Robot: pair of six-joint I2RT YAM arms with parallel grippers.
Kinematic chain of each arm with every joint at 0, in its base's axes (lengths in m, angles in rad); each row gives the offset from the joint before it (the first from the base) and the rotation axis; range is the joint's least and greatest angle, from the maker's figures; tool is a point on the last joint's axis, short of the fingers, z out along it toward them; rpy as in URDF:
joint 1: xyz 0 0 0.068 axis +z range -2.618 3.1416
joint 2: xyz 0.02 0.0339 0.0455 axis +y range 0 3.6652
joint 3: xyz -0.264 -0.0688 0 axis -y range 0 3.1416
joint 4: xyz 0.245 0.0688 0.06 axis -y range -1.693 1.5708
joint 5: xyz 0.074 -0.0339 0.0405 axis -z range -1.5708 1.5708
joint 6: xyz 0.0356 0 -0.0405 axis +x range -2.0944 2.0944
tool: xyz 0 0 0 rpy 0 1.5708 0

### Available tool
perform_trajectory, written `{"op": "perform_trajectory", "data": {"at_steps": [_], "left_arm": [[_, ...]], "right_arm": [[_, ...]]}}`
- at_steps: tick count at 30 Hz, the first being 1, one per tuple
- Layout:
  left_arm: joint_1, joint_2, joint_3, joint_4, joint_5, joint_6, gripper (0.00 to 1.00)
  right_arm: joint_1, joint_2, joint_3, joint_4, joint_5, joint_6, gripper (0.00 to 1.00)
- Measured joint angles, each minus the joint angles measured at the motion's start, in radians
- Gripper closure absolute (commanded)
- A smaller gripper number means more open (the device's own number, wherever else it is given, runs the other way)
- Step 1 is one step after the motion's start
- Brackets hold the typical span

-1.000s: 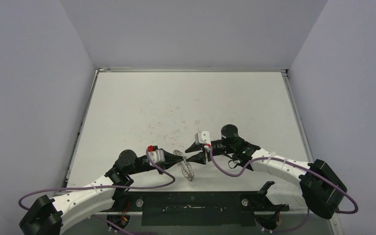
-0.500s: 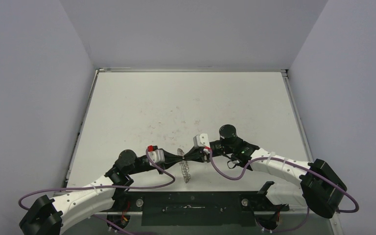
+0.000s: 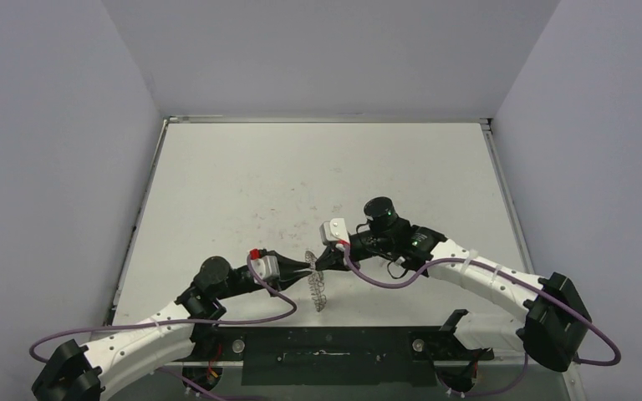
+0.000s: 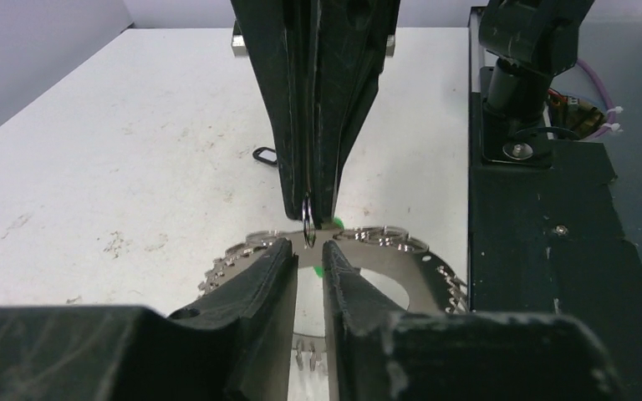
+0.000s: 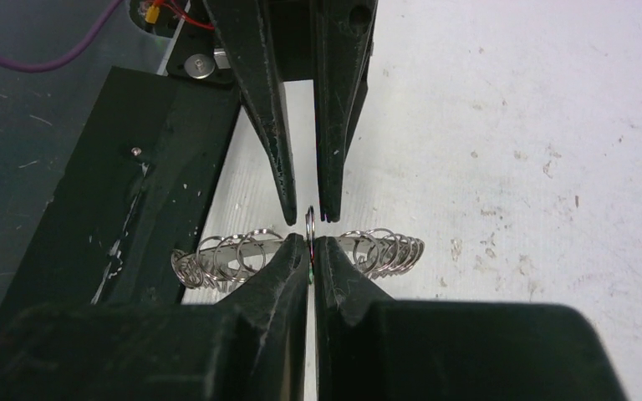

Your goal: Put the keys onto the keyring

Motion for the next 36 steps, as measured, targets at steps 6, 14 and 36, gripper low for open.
{"op": "perform_trajectory", "data": {"at_steps": [6,14,36], "left_arm": [[0.000,-0.037,0.014,-0.080,-0.057,0.013,0.78],[0.000,-0.051,0.045,-0.145,-0.087,0.033,0.75],[0.000,-0.029,0.048,-0.165,-0.023,0.029,0.83]], "right_arm": [[0.047,0.048,0.219,-0.338,0.109,-0.085,1.00],[0.123,0.182,0.400,-0.647,0.238,-0.106,1.00],[0.177,0.388,0.636,-0.846,0.367,0.013,1.00]]}}
